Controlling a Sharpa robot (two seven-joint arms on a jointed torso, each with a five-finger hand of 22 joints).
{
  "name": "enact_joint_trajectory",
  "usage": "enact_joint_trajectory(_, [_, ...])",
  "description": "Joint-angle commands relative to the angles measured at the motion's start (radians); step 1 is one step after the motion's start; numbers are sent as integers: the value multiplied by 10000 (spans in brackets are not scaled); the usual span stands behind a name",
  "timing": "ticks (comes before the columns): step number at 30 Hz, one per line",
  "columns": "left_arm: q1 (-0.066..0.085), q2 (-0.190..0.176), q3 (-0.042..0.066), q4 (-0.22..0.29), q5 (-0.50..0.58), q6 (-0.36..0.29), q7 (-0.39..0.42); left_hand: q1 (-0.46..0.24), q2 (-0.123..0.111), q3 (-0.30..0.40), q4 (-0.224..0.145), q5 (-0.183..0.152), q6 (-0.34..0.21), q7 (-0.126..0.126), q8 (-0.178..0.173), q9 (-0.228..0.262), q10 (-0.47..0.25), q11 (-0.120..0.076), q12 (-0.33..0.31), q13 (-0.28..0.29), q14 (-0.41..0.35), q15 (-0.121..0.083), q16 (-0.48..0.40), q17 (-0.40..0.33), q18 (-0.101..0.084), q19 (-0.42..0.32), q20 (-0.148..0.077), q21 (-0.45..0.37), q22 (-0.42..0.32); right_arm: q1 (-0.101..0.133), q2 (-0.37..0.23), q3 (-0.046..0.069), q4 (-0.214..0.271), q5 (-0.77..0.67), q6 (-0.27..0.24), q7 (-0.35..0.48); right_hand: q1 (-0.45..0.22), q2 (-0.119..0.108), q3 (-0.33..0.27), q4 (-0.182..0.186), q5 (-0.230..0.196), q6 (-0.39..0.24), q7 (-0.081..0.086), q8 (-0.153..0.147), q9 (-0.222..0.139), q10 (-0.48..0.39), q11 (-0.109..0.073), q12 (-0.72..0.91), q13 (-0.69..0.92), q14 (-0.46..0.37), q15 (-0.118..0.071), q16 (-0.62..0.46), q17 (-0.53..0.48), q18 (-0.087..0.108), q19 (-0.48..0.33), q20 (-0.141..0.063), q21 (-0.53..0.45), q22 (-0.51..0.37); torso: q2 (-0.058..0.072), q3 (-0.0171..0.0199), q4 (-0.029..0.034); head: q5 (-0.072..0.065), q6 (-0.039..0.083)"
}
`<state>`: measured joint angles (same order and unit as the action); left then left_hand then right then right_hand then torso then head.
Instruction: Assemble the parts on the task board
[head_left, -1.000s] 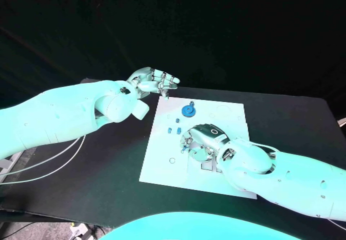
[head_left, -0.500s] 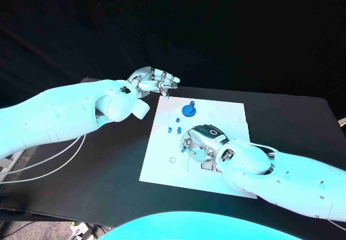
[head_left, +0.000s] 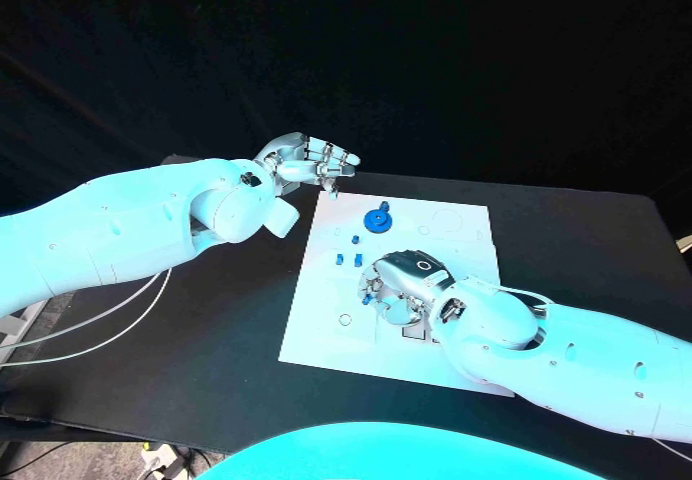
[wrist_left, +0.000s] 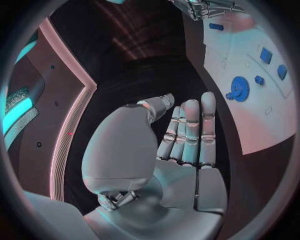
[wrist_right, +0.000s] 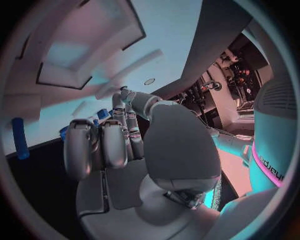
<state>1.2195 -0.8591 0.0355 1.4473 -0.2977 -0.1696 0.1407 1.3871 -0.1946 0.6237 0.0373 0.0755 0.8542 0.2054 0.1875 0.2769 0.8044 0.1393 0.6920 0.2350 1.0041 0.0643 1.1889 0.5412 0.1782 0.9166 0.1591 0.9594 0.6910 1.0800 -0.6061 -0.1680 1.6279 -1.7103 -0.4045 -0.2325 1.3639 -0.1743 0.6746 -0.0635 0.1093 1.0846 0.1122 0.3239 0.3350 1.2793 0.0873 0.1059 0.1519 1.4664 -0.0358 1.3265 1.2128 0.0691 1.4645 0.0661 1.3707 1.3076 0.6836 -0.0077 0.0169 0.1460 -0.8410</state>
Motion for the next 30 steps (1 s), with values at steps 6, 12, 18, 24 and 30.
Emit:
enact_joint_trajectory(6, [12, 10, 7, 20, -26, 220, -33, -36, 54, -39, 44, -21, 7, 20, -40, -16, -25, -3, 40, -12, 68, 5, 66, 17, 71, 59, -5, 31, -13, -18, 94, -22, -3, -482, 461, -428, -57, 76, 39, -51, 13, 7, 26, 44, 18, 528, -476, 23, 7, 418, -35, 31, -9, -128, 135, -43, -29, 359, 1, -5, 2, -7, -6])
enact_joint_trajectory(12, [13, 11, 7, 17, -28, 232, -52, -36, 54, -39, 44, -21, 7, 20, -40, -16, -25, -3, 40, -12, 68, 5, 66, 17, 71, 59, -5, 31, -13, -18, 124, -30, 12, -397, 554, -317, -214, 32, -27, -22, 7, -49, 63, 20, 48, 457, -447, -39, 37, 404, -9, 9, -62, -118, 105, -24, -68, 326, 1, -6, 0, -4, -16])
enact_joint_trajectory(18, [13, 9, 7, 15, -29, 237, -71, -36, 54, -39, 44, -21, 7, 20, -40, -16, -25, -3, 40, -12, 68, 5, 66, 17, 71, 59, -5, 31, -13, -18, 140, -44, 2, -248, 562, -213, -768, -206, -371, 233, -14, -444, 139, -231, 31, 65, -315, -324, 27, 377, 102, -5, -141, -87, 19, 69, -200, 213, 1, -2, -3, -5, -24])
enact_joint_trajectory(24, [13, 1, 7, 11, -95, 271, -156, -38, 61, -43, 60, -19, 2, 19, -45, -18, -35, -4, 40, -20, 64, 5, 68, 19, 71, 60, -4, 20, -21, -17, 85, -53, -6, -119, 115, -201, -1121, -494, -464, 448, 100, -958, 260, -608, -44, -723, -115, -457, -107, 336, 267, -42, -256, -36, -93, 207, -418, 13, -4, 4, -5, -9, -26])
enact_joint_trajectory(30, [14, -5, 7, 0, -130, 287, -196, -37, 63, -43, 61, -19, 1, 19, -46, -18, -36, -4, 40, -21, 63, 5, 68, 20, 72, 61, -4, 19, -22, -17, -12, -55, 49, -63, -289, -183, -1200, -698, -578, 520, 126, -1178, 325, -801, -39, -1352, 6, -423, -234, 287, 366, -96, -401, 59, -265, 323, -794, -346, 1, 9, -2, -14, -14])
